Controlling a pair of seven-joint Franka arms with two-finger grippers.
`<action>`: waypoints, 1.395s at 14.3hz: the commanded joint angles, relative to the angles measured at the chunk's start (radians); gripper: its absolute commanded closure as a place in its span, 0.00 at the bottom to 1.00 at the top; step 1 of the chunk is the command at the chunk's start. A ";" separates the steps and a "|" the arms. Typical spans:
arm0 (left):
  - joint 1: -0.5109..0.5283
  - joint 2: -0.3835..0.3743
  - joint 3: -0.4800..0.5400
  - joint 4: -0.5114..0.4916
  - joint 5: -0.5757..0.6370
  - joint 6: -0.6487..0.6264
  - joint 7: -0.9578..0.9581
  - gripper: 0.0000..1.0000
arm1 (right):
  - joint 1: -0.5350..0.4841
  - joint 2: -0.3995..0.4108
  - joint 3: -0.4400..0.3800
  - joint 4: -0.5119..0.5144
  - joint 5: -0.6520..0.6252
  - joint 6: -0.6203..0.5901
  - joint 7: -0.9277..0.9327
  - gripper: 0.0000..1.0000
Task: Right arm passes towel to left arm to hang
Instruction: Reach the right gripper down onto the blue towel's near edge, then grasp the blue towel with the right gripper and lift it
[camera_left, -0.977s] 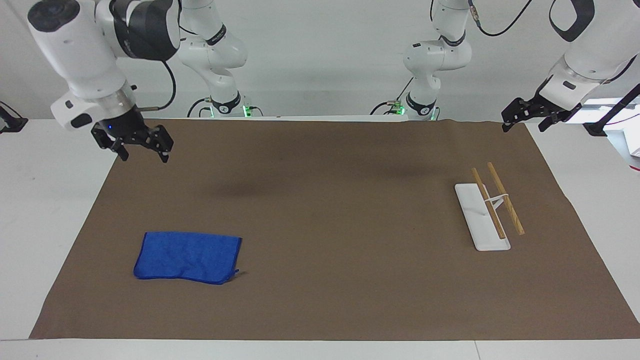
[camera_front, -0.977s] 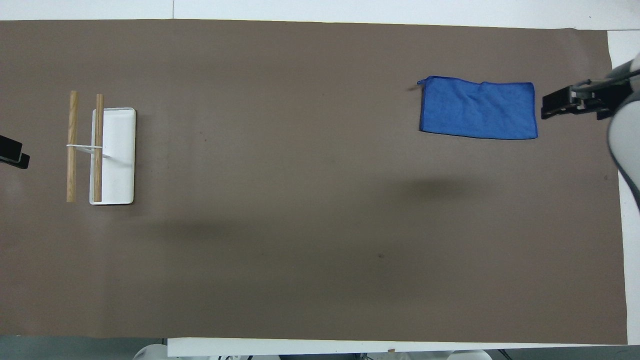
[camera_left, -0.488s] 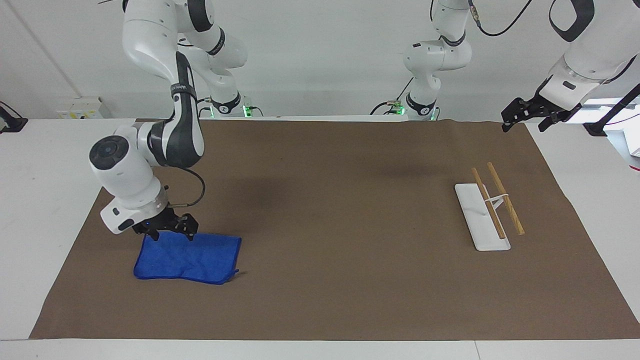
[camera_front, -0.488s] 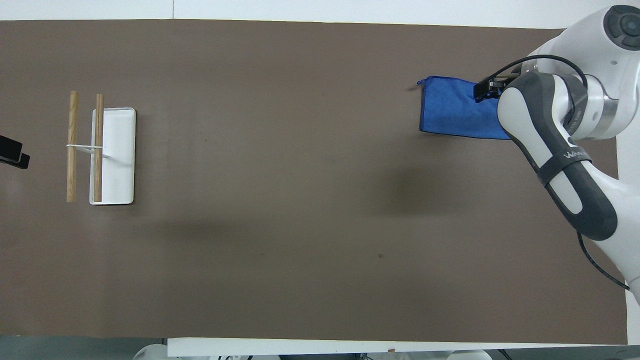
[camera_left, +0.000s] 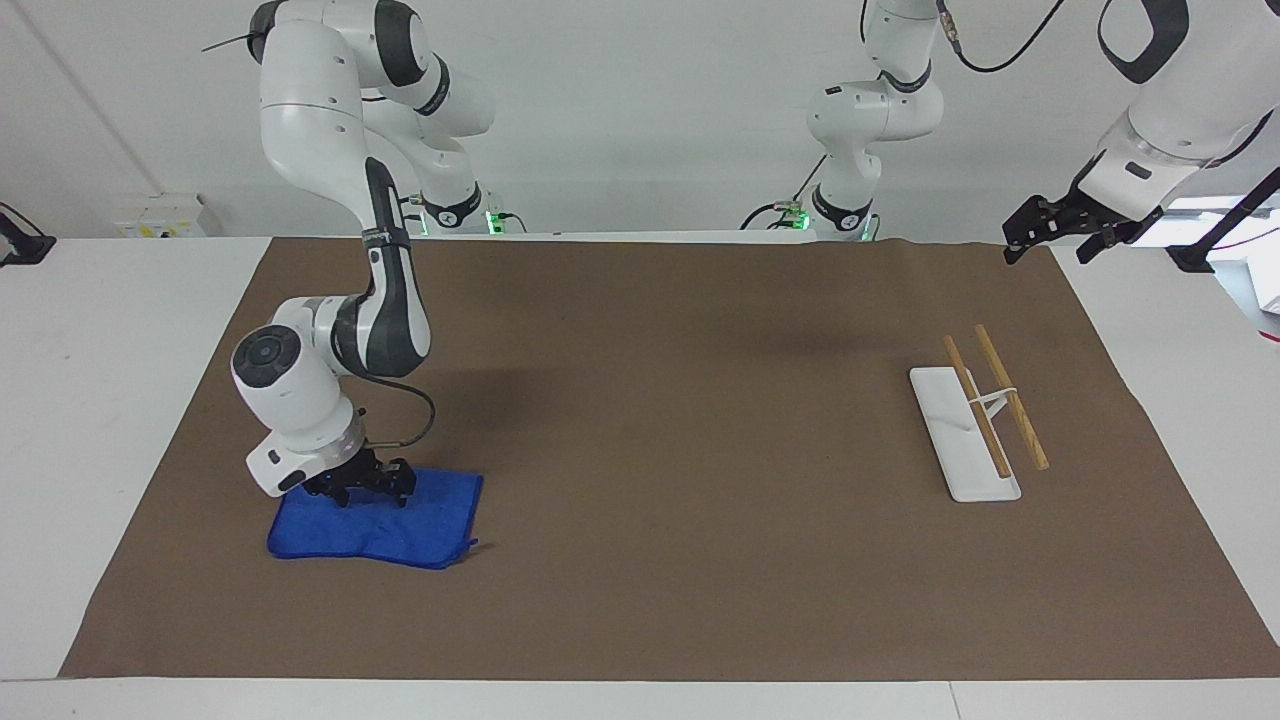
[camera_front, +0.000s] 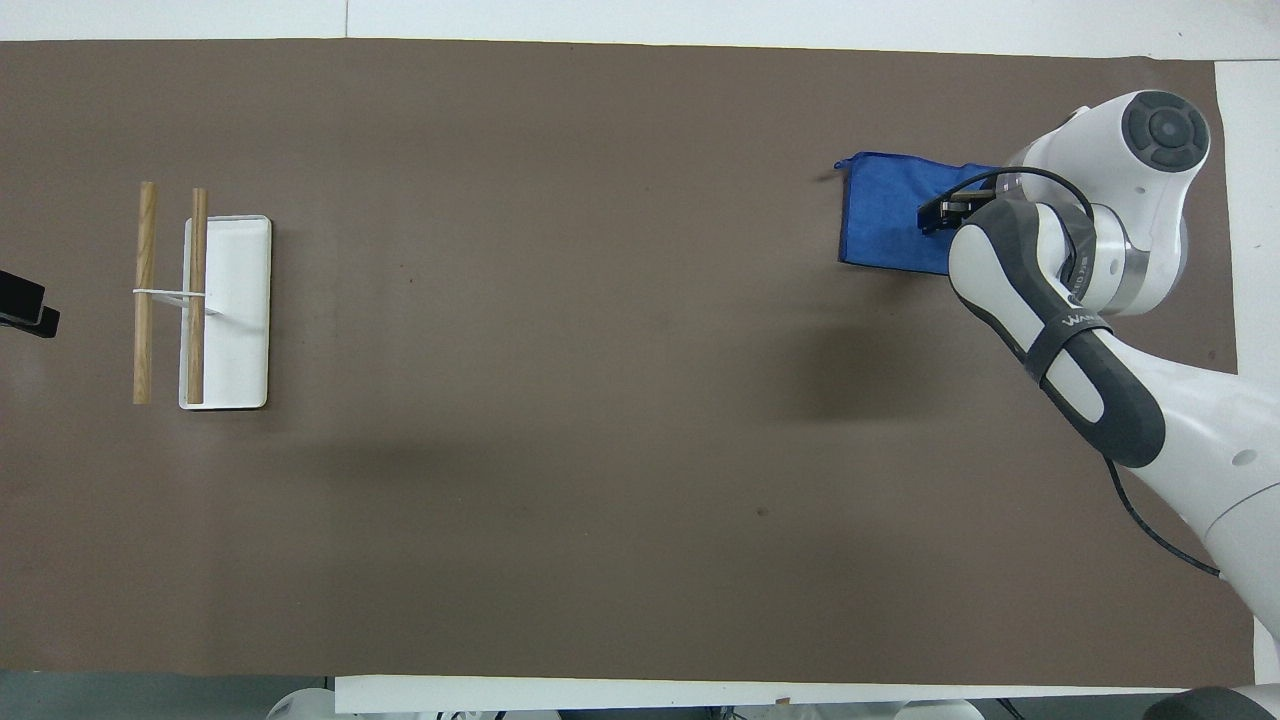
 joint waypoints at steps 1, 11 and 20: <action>0.000 -0.016 0.002 -0.010 0.008 -0.012 0.000 0.00 | -0.009 -0.018 0.004 -0.038 0.020 0.021 -0.068 0.16; 0.000 -0.016 0.002 -0.010 0.008 -0.012 0.000 0.00 | -0.006 -0.019 0.004 0.055 0.017 -0.112 -0.076 1.00; 0.000 -0.016 0.002 -0.010 0.008 -0.012 0.000 0.00 | 0.016 -0.070 0.062 0.222 0.487 -0.464 0.201 1.00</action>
